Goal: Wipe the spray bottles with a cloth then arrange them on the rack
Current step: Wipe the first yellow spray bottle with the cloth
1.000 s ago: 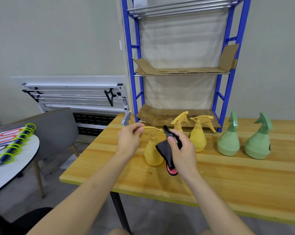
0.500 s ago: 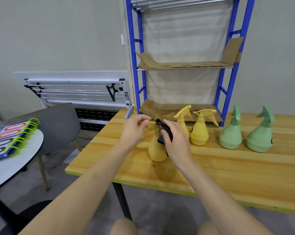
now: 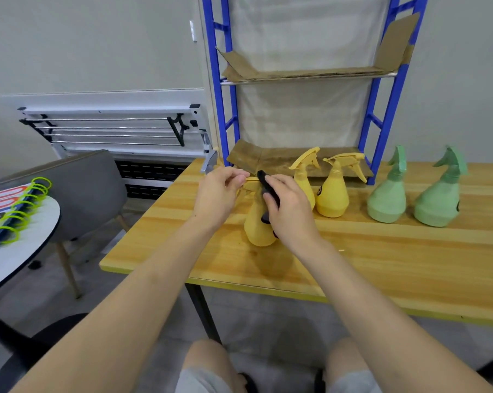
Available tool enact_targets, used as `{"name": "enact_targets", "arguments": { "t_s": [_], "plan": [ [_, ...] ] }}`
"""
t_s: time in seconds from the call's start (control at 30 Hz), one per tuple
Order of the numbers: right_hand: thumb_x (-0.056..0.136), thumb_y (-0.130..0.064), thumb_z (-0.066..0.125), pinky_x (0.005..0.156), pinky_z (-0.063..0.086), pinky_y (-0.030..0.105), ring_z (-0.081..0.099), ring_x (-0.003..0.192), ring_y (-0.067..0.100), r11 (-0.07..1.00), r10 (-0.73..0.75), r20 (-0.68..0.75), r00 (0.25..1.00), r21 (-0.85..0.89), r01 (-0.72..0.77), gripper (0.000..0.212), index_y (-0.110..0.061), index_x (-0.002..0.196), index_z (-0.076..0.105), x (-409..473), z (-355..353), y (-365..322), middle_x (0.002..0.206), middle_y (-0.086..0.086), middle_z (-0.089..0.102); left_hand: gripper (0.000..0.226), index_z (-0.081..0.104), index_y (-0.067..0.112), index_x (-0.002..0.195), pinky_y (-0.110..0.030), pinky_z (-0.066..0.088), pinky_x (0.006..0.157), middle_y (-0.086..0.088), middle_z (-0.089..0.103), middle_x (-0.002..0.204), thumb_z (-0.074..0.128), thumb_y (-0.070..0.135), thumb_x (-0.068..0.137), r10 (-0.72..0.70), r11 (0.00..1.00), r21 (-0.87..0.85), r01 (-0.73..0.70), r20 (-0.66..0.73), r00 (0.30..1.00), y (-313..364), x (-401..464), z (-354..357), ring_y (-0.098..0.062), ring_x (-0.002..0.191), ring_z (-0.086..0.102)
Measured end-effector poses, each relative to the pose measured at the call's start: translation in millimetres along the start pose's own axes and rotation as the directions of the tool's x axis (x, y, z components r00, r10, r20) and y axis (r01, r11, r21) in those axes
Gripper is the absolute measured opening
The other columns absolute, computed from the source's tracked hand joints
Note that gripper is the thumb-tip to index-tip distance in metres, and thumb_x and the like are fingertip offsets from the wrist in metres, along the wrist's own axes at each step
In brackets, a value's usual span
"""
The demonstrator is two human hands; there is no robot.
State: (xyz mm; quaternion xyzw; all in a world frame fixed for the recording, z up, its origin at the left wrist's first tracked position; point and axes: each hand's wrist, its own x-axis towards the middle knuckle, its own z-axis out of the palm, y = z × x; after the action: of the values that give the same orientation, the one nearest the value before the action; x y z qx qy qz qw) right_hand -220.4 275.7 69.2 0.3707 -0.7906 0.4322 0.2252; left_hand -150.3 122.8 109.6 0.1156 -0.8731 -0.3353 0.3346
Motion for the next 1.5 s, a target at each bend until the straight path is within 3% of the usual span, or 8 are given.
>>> {"name": "enact_targets", "arguments": {
  "t_s": [0.2, 0.3, 0.37, 0.53, 0.73, 1.0, 1.27, 1.5],
  "plan": [
    [0.098, -0.010, 0.066, 0.091, 0.031, -0.004, 0.042, 0.099, -0.003, 0.997, 0.051, -0.141, 0.989, 0.059, -0.043, 0.044, -0.010, 0.142, 0.059, -19, 4, -5, 0.125, 0.007, 0.052, 0.024, 0.074, 0.019, 0.121, -0.019, 0.047, 0.087, 0.009, 0.071, 0.107, 0.057, 0.021, 0.105, -0.003, 1.000, 0.019, 0.002, 0.064, 0.998, 7, 1, -11, -0.006, 0.100, 0.065],
    [0.098, -0.007, 0.064, 0.092, 0.051, 0.016, 0.055, 0.101, 0.011, 0.994, -0.092, -0.172, 0.981, 0.041, 0.101, 0.044, -0.009, 0.142, 0.058, -21, 6, -7, 0.123, 0.009, 0.054, 0.026, 0.074, 0.020, 0.123, -0.022, 0.049, 0.088, 0.007, 0.072, 0.107, 0.055, 0.019, 0.105, -0.029, 0.999, 0.019, 0.027, 0.118, 0.993, 9, 2, -15, -0.010, 0.101, 0.067],
    [0.097, -0.004, 0.065, 0.077, 0.059, 0.034, 0.061, 0.100, 0.021, 0.980, -0.198, -0.094, 0.976, -0.038, 0.195, 0.047, -0.010, 0.143, 0.058, -17, 9, -9, 0.124, 0.010, 0.054, 0.026, 0.076, 0.022, 0.120, -0.028, 0.052, 0.093, 0.008, 0.074, 0.107, 0.055, 0.018, 0.105, -0.029, 1.000, 0.010, 0.028, 0.146, 0.989, 9, 5, -17, -0.010, 0.104, 0.067],
    [0.090, 0.001, 0.068, 0.050, 0.054, 0.042, 0.054, 0.103, 0.024, 0.953, -0.211, 0.011, 0.977, -0.221, 0.208, 0.054, -0.016, 0.140, 0.060, -12, 15, -5, 0.115, 0.005, 0.055, 0.025, 0.075, 0.022, 0.117, -0.030, 0.054, 0.092, 0.004, 0.074, 0.105, 0.053, 0.018, 0.106, -0.059, 0.997, 0.056, 0.051, 0.164, 0.985, 10, 9, -17, -0.011, 0.103, 0.068],
    [0.085, 0.010, 0.071, 0.049, 0.052, 0.036, 0.054, 0.090, 0.023, 0.972, -0.119, 0.027, 0.993, -0.202, 0.122, 0.057, -0.014, 0.137, 0.064, -29, 15, 11, 0.107, 0.003, 0.052, 0.025, 0.074, 0.020, 0.121, -0.018, 0.049, 0.079, 0.004, 0.072, 0.091, 0.054, 0.021, 0.106, -0.045, 0.992, 0.120, 0.028, 0.144, 0.989, 17, 7, -15, -0.010, 0.091, 0.067],
    [0.089, 0.004, 0.068, 0.053, 0.054, 0.041, 0.053, 0.102, 0.025, 0.961, -0.197, 0.020, 0.980, -0.193, 0.197, 0.054, -0.013, 0.139, 0.062, -14, 16, -5, 0.113, 0.005, 0.055, 0.025, 0.075, 0.023, 0.116, -0.011, 0.043, 0.071, 0.003, 0.075, 0.100, 0.053, 0.019, 0.106, -0.062, 0.985, 0.167, 0.041, 0.121, 0.991, 19, 8, -14, -0.011, 0.095, 0.067],
    [0.086, 0.007, 0.071, 0.061, 0.058, 0.038, 0.055, 0.101, 0.025, 0.981, -0.128, -0.013, 0.992, -0.147, 0.124, 0.055, -0.012, 0.137, 0.064, -29, 9, 6, 0.113, 0.006, 0.055, 0.026, 0.074, 0.018, 0.117, -0.031, 0.053, 0.089, 0.002, 0.070, 0.091, 0.050, 0.017, 0.107, -0.027, 0.977, 0.215, 0.006, 0.095, 0.995, 29, 7, -5, -0.016, 0.094, 0.066],
    [0.089, 0.005, 0.070, 0.072, 0.059, 0.039, 0.054, 0.105, 0.023, 0.989, -0.098, -0.018, 0.995, -0.111, 0.096, 0.056, -0.013, 0.141, 0.061, -21, 10, 15, 0.115, 0.004, 0.053, 0.026, 0.075, 0.015, 0.117, 0.001, 0.039, 0.072, 0.008, 0.066, 0.085, 0.051, 0.014, 0.106, 0.029, 0.979, 0.199, -0.051, 0.110, 0.994, 29, 5, -10, -0.002, 0.081, 0.060]
  ]
}}
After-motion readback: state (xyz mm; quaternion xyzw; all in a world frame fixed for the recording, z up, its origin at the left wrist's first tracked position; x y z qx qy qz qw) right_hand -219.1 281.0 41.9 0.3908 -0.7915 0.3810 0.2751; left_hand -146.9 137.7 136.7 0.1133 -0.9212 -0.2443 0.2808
